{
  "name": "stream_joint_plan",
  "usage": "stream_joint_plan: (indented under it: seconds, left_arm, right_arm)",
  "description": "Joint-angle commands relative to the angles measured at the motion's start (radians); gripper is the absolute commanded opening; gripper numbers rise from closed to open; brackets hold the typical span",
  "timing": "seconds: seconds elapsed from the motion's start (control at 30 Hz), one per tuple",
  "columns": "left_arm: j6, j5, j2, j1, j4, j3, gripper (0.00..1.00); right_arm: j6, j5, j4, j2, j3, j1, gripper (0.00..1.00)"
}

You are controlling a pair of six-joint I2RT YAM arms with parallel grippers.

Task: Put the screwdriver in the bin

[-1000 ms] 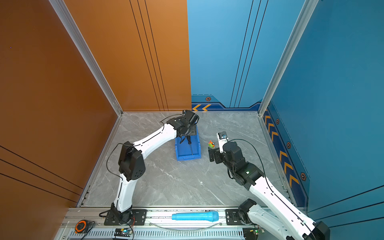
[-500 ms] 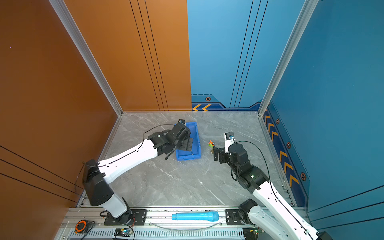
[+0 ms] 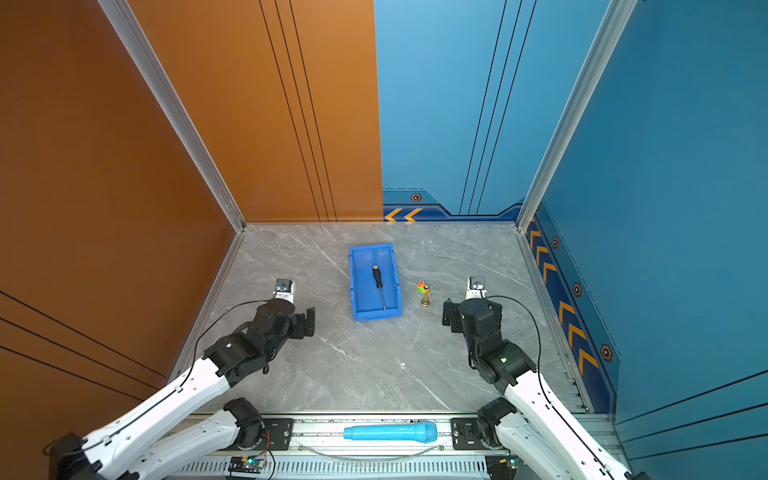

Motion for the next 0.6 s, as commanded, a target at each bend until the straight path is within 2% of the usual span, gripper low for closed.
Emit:
stream_joint_plan:
  seconds: [0.0,0.13,0.23,0.4,0.57]
  left_arm:
    - [0.038,-0.034,-0.121,0.121,0.076,-0.110,0.98]
    - [0.113,-0.009,-0.266,0.248,0.268,-0.266,0.98]
    - [0.146,0.001,-0.285,0.318,0.373,-0.333,0.98]
    - [0.189,0.065,-0.145,0.425,0.403,-0.309,0.98]
    - [0.218,0.103,-0.006,0.468,0.549,-0.325,0.98]
  right_arm:
    - [-0.091,0.017,0.174,-0.022,-0.099,-0.038,1.00]
    - [-0.115,-0.062,0.338,0.037,-0.181,-0.143,1.00]
    - [-0.124,-0.117,0.428,0.130,-0.191,-0.220,1.00]
    - [-0.176,-0.180,0.574,0.295,-0.183,-0.292,1.00]
    - [-0.189,-0.201,0.651,0.403,-0.164,-0.324,1.00]
